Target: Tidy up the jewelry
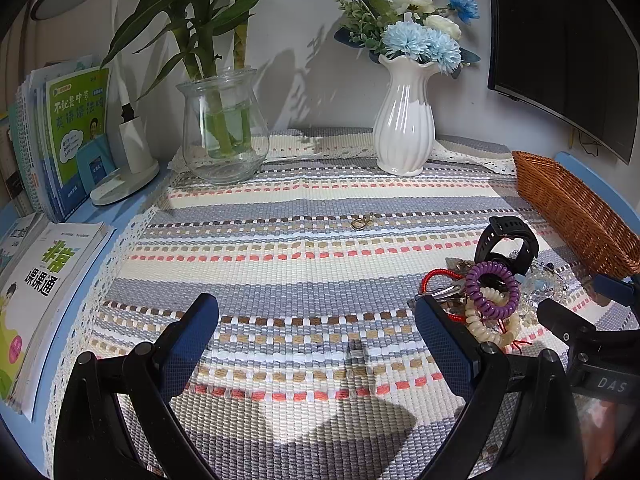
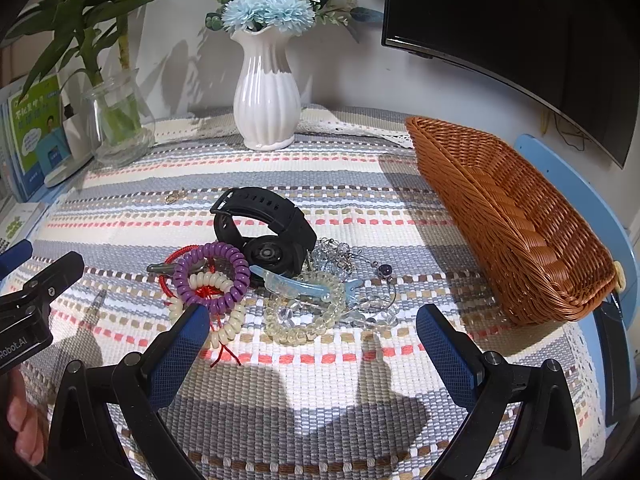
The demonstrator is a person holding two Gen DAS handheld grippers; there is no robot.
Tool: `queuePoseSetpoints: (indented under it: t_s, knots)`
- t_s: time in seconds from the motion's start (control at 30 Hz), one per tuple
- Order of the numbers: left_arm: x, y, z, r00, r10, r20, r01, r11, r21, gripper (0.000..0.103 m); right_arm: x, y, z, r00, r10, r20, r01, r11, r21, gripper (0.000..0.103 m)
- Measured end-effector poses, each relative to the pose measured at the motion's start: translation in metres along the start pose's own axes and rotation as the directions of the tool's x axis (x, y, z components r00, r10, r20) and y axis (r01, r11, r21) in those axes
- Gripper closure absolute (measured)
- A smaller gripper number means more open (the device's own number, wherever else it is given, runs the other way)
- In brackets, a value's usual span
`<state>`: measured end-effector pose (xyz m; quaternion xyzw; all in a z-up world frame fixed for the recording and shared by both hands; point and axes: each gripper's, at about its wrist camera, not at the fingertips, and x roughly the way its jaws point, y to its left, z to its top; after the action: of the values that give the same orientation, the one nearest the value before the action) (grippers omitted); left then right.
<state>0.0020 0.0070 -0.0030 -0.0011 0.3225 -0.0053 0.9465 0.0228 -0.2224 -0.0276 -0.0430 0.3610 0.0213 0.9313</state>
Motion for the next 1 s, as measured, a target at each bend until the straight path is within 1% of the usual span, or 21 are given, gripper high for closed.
queuePoseSetpoints:
  t_s: [0.6,0.73,0.8,0.87,0.93,0.97,1.0]
  knots:
    - [0.003,0.001,0.000,1.000,0.001,-0.002,-0.001,1.000,0.001,0.004,0.000,0.001,0.000,1.000,-0.003,0.000,0.003,1.000,-0.001,0.001]
    - [0.002,0.001,0.001,1.000,-0.009,0.000,0.009,1.000,-0.004,0.004,-0.001,0.001,0.000,1.000,-0.009,0.006,0.009,1.000,0.001,0.001]
    - [0.002,0.001,0.003,1.000,-0.009,-0.018,0.010,1.000,0.007,0.004,-0.004,-0.001,0.000,1.000,-0.012,0.018,0.012,1.000,0.007,0.001]
    - [-0.003,0.001,0.006,0.997,-0.049,-0.063,0.052,0.998,0.037,0.006,-0.005,-0.003,0.001,1.000,-0.002,0.014,0.002,1.000,0.009,0.001]
    - [-0.010,0.002,0.010,0.993,-0.079,-0.085,0.086,0.993,0.079,0.008,-0.006,-0.007,0.002,0.999,0.054,-0.006,-0.054,0.999,0.009,0.001]
    - [-0.013,0.002,0.013,0.990,-0.101,-0.096,0.111,0.988,0.106,0.008,-0.008,-0.011,0.001,0.996,0.087,-0.016,-0.087,0.996,0.005,0.001]
    - [-0.016,0.001,0.017,0.984,-0.134,-0.118,0.150,0.978,0.143,0.008,-0.010,-0.012,0.001,0.995,0.095,-0.020,-0.095,0.995,-0.001,0.001]
